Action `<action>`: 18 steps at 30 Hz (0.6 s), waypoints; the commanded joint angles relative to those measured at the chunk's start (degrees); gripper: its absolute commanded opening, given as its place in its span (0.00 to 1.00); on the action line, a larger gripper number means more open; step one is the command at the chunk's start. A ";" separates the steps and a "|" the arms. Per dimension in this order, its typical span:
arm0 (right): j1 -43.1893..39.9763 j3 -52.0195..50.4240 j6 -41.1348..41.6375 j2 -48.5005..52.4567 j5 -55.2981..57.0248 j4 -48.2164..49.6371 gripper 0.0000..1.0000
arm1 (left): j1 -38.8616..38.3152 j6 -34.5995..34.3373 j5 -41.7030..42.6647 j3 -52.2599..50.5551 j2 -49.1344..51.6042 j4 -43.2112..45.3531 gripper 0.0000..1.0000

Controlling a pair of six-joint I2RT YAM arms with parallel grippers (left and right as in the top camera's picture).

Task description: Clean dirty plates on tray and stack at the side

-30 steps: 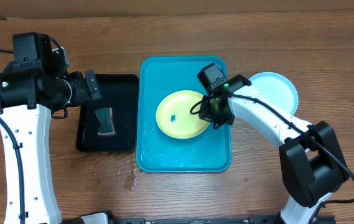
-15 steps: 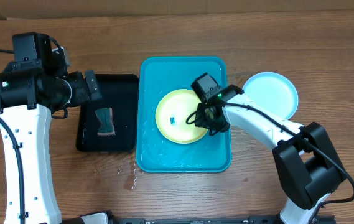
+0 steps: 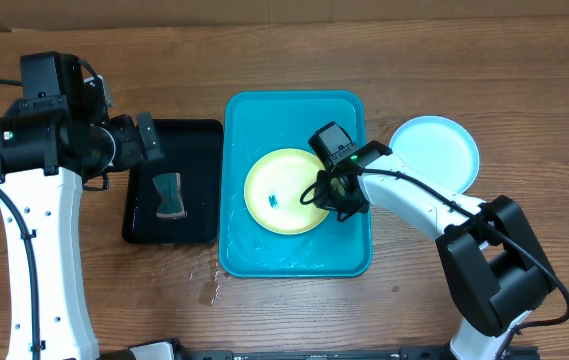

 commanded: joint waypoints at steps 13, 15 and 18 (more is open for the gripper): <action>-2.23 -0.22 -6.12 0.04 3.69 3.32 0.06 | 0.04 -0.15 -0.07 0.63 0.20 0.20 1.00; -2.21 -0.24 -6.08 0.04 3.65 2.69 0.04 | 0.04 -0.15 -0.07 0.63 0.20 0.20 1.00; -2.23 -0.17 -5.84 0.04 2.08 0.83 0.04 | 0.04 -0.15 -0.07 0.63 0.20 0.20 1.00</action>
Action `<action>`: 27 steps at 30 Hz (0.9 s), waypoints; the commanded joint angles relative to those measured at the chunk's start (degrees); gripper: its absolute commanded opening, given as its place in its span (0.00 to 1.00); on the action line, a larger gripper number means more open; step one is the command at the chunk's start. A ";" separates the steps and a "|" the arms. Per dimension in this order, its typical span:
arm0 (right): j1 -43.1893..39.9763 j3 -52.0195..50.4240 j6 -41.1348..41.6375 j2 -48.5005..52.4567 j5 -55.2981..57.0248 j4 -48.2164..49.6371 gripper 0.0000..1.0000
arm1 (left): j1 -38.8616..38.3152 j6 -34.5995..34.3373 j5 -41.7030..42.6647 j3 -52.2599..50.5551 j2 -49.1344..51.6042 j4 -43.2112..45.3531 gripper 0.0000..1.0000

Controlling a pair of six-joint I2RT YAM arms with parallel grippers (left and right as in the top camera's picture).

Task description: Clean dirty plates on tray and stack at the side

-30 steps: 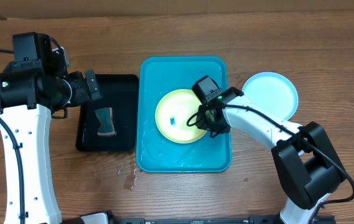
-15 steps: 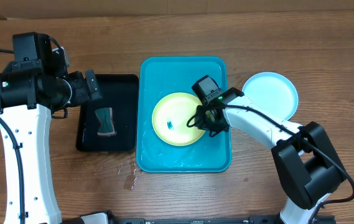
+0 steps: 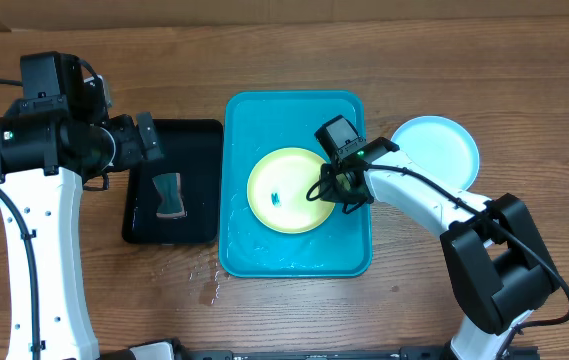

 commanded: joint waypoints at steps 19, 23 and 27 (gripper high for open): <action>-0.28 2.67 3.17 -0.42 0.83 -4.11 0.14 | 0.04 -0.15 -0.04 0.63 0.20 0.20 1.00; 0.13 2.67 3.17 -0.42 0.85 -4.02 0.14 | 0.04 -0.15 -0.04 0.63 0.20 0.20 1.00; 0.31 2.67 3.19 -0.31 0.92 -3.98 0.04 | 0.04 -0.15 -0.04 0.63 0.20 0.20 1.00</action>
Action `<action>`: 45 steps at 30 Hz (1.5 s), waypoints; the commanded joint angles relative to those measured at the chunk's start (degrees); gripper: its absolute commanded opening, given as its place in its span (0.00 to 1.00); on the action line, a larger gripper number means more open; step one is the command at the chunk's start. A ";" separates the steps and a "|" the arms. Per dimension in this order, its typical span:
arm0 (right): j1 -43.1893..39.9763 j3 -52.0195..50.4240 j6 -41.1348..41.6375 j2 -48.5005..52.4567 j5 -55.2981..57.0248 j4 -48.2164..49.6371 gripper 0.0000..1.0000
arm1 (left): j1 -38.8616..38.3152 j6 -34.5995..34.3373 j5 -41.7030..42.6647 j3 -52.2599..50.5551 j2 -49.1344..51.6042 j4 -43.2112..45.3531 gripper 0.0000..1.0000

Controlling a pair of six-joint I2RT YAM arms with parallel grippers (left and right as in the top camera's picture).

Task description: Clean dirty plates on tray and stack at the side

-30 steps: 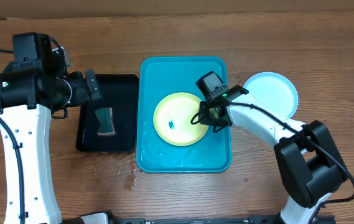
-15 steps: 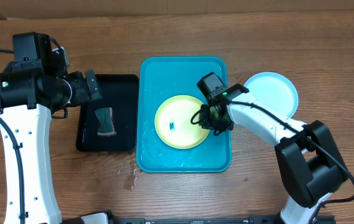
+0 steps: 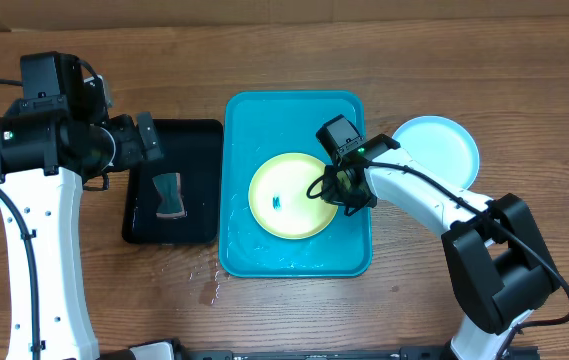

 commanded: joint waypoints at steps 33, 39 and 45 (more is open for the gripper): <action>0.24 1.97 -4.81 -0.44 -1.07 2.05 0.22 | 0.04 -0.15 -0.04 0.63 0.20 0.20 1.00; 0.24 2.25 -7.15 -0.44 -1.29 1.88 0.29 | 0.04 -0.15 -0.04 0.63 0.20 0.20 1.00; 0.24 2.10 -7.17 -0.42 -1.25 2.51 0.15 | 0.04 -0.15 -0.04 0.63 0.20 0.20 1.00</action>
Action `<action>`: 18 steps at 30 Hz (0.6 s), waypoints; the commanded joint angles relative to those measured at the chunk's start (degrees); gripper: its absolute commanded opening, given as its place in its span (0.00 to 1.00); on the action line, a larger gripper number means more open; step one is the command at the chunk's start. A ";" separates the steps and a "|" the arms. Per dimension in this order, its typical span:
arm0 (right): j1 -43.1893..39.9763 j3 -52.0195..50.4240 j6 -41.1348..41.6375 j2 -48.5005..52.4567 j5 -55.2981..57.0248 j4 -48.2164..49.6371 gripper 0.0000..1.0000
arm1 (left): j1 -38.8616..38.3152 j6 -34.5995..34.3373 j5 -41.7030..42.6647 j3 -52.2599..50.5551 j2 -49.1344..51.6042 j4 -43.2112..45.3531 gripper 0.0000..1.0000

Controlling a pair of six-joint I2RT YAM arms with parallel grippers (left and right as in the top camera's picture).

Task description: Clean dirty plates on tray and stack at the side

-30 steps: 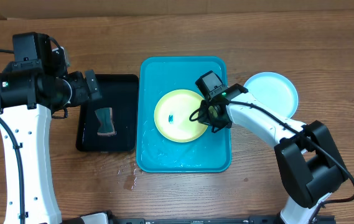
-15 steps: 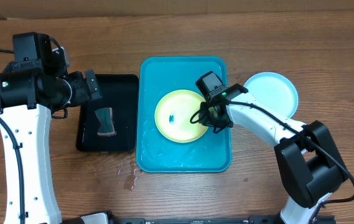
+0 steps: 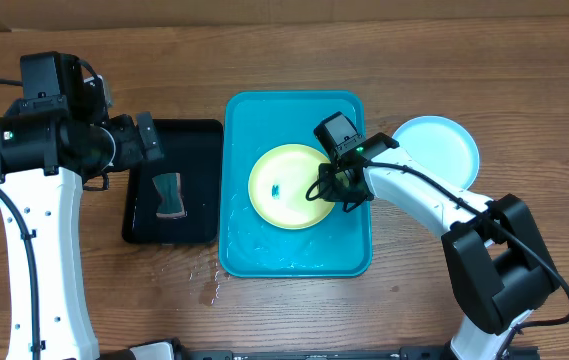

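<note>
A yellow plate (image 3: 286,186) with a small blue smear (image 3: 277,191) lies in the blue tray (image 3: 248,255). My right gripper (image 3: 330,189) is at the plate's right rim and looks shut on it. A clean light-blue plate (image 3: 436,150) rests on the table to the right of the tray. A teal sponge (image 3: 169,195) lies in the black tray (image 3: 196,230) on the left. My left gripper (image 3: 148,139) hovers open over that tray's far left corner, away from the sponge.
Water wets the blue tray's floor, and drops (image 3: 209,285) lie on the wooden table at its near left corner. The right arm's white links (image 3: 424,205) run across the table between the blue tray and its base.
The yellow plate and my right gripper at its rim have shifted slightly toward the far side of the blue tray. The left arm and the sponge have not moved.
My right gripper was at the yellow plate's right rim throughout. The plate sat a little left, then slightly further right, then a bit nearer the front, and now lies slightly further back. The left gripper stayed over the black tray.
</note>
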 commanded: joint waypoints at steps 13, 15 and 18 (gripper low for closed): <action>0.15 0.98 -0.94 -0.42 -0.28 0.44 0.04 | 0.04 3.34 -3.04 0.74 0.24 0.74 1.00; 0.15 0.98 -0.94 -0.42 -0.28 0.66 0.04 | 0.04 3.21 -2.97 0.74 0.24 0.98 1.00; 0.15 0.98 -1.25 -0.42 -0.31 0.72 0.04 | 0.04 0.11 -0.66 0.74 0.24 4.00 1.00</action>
